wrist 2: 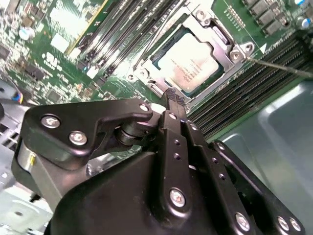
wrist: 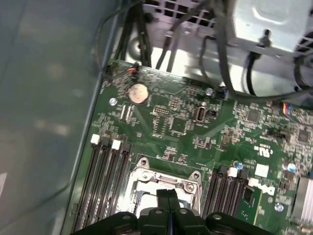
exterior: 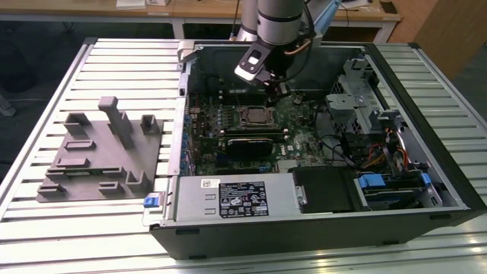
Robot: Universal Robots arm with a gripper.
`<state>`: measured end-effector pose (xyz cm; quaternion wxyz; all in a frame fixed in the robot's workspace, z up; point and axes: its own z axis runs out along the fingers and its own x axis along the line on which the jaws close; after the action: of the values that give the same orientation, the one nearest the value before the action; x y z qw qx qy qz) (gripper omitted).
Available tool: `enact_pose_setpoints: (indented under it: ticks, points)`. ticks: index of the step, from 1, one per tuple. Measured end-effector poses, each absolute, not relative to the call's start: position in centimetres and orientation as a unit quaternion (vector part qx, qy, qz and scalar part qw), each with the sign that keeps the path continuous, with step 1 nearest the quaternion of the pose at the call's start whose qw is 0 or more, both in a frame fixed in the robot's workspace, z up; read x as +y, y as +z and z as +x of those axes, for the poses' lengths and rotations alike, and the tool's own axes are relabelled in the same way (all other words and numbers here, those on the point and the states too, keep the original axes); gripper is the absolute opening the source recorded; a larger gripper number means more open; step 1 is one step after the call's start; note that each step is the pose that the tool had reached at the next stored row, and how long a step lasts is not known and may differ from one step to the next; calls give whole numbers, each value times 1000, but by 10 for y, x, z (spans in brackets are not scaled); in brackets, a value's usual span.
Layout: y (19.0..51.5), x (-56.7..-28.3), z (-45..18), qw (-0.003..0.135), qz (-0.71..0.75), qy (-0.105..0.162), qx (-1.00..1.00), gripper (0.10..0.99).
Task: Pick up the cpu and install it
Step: 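Close the cpu cover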
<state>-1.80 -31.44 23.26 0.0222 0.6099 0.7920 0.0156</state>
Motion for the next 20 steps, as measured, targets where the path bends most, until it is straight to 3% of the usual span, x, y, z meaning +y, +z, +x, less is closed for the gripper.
enact_pose_setpoints:
  ticks: [20]
  points:
    - [232,-314,-19,22,466,15,885,106]
